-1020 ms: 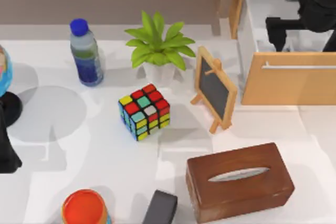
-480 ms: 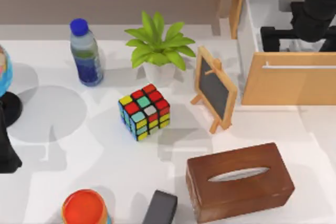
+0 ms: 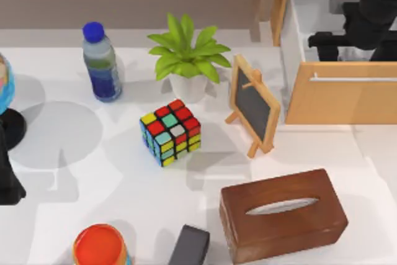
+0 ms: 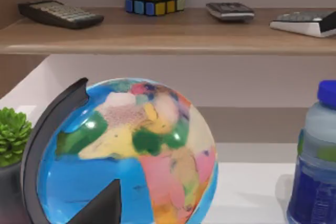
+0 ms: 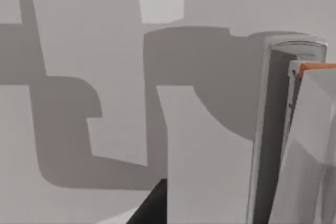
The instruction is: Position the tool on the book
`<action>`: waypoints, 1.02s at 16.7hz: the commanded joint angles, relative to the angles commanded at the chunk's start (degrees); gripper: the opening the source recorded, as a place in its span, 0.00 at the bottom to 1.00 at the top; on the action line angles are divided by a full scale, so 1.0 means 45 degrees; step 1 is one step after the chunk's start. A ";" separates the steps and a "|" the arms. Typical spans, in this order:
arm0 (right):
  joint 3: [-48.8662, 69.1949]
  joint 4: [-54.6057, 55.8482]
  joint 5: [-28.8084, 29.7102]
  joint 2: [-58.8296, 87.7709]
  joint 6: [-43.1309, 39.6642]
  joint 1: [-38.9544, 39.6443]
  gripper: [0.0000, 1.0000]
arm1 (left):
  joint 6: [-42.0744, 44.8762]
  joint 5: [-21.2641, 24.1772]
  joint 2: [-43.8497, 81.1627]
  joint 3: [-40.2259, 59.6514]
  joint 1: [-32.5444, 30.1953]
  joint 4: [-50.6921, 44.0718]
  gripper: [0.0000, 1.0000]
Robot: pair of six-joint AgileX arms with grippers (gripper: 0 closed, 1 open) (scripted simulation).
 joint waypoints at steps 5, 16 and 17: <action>0.0000 0.0000 0.0000 0.0000 0.0000 0.0000 0.17 | 0.0000 0.0000 0.0000 0.0000 0.0000 0.0000 1.00; 0.0000 -0.0002 -0.0003 -0.0010 0.0014 -0.0015 0.00 | 0.0000 0.0000 0.0000 0.0000 0.0000 0.0000 1.00; 0.0000 -0.0002 -0.0003 -0.0010 0.0014 -0.0015 0.00 | 0.0000 0.0000 0.0000 0.0000 0.0000 0.0000 1.00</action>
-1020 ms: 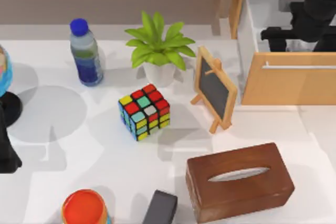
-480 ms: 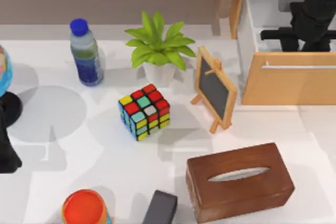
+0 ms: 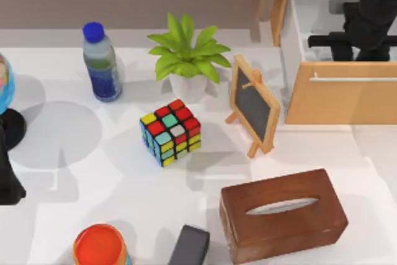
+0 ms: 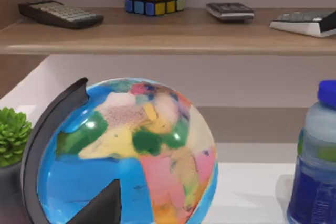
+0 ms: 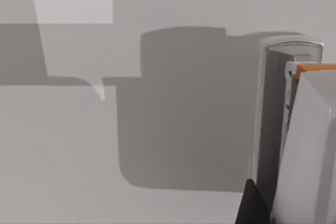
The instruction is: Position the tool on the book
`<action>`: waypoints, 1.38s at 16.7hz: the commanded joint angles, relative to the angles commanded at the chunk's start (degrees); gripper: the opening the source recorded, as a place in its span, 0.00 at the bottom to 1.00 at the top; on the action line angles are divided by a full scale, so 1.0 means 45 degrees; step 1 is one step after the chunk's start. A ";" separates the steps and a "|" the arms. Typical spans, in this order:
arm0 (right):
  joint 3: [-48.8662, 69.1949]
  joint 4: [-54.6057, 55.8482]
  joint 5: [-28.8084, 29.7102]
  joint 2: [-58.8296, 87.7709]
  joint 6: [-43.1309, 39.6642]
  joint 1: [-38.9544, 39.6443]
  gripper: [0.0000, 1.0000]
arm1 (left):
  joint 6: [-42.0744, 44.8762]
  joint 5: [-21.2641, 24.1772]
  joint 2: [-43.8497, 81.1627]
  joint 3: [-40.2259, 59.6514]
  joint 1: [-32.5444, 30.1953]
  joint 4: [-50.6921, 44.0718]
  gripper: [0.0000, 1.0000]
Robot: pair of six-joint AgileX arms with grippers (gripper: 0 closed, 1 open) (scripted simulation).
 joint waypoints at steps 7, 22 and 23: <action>-0.1210 -0.0010 -0.1085 -0.2952 0.0653 -0.0321 0.00 | 0.0000 0.0000 0.0000 0.0000 0.0000 0.0000 1.00; -0.5909 0.1272 -0.2711 -1.0236 -0.1091 -0.3702 0.00 | 0.0000 0.0000 0.0000 0.0000 0.0000 0.0000 1.00; -0.6250 0.1294 -0.2719 -1.0405 -0.1423 -0.3960 0.00 | 0.0000 0.0000 0.0000 0.0000 0.0000 0.0000 1.00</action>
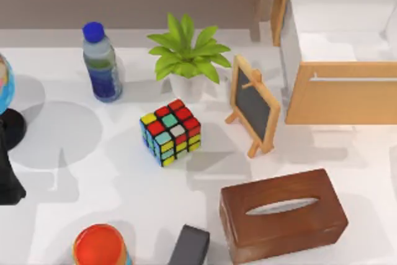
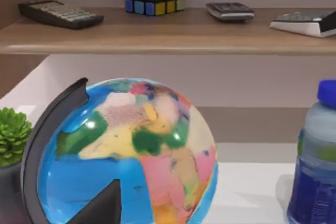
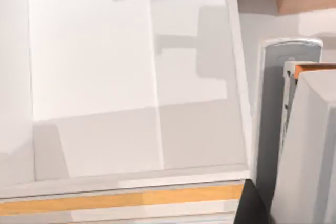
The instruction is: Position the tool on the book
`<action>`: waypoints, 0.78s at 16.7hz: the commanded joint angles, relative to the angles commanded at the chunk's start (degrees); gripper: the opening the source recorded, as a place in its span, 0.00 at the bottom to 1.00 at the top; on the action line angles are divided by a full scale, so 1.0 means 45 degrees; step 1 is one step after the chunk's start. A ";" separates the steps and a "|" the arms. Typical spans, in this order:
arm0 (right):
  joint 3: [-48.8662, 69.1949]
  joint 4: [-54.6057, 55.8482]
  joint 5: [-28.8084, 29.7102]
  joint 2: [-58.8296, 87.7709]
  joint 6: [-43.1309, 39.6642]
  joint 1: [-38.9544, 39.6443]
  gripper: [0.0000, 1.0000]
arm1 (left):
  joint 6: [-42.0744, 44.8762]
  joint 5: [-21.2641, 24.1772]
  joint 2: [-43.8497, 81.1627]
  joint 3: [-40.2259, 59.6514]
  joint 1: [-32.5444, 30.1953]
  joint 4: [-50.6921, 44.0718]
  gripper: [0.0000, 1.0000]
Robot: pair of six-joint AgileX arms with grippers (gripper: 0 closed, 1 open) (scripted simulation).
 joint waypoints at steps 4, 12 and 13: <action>-0.1759 0.0189 0.0198 -0.0316 -0.1807 -0.1331 0.00 | 0.0000 0.0000 0.0000 0.0000 0.0000 0.0000 1.00; -0.5835 0.0896 0.1682 0.0178 -0.6344 -0.4153 0.00 | 0.0000 0.0000 0.0000 0.0000 0.0000 0.0000 1.00; -0.6138 0.0979 0.1857 0.0205 -0.6658 -0.4326 0.00 | 0.0000 0.0000 0.0000 0.0000 0.0000 0.0000 1.00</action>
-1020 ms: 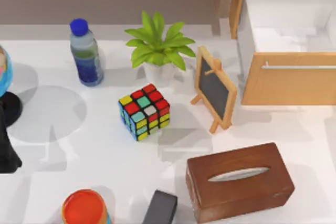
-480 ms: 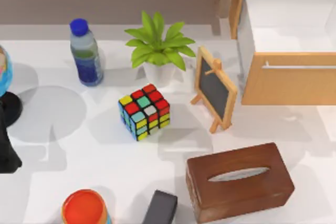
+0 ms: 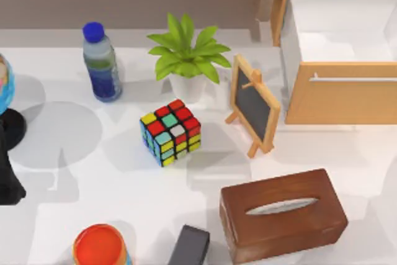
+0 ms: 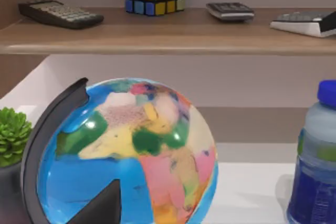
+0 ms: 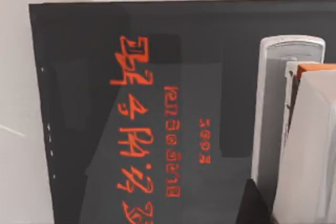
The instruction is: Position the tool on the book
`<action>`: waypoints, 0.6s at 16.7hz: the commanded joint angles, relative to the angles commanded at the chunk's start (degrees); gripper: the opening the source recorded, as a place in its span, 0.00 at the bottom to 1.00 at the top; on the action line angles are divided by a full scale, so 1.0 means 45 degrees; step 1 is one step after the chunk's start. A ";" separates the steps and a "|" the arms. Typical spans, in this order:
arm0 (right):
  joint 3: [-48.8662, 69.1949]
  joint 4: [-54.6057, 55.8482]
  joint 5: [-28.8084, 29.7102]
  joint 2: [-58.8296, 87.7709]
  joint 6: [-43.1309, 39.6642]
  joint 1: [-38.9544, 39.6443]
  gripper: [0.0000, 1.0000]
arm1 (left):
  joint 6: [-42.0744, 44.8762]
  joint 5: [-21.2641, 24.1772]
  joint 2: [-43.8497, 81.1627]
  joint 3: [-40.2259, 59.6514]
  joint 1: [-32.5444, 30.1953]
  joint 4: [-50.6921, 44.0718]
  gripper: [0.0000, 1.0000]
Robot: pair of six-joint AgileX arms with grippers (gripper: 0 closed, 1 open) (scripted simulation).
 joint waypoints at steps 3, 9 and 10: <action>-0.0244 0.0081 0.0143 0.0002 -0.0250 -0.0150 0.00 | 0.0000 0.0000 0.0000 0.0000 0.0000 0.0000 1.00; -0.0300 0.0180 0.0128 0.0022 -0.0218 -0.0095 0.00 | 0.0000 0.0000 0.0000 0.0000 0.0000 0.0000 1.00; -0.0374 0.0306 0.0130 0.0076 -0.0214 -0.0097 0.00 | 0.0000 0.0000 0.0000 0.0000 0.0000 0.0000 1.00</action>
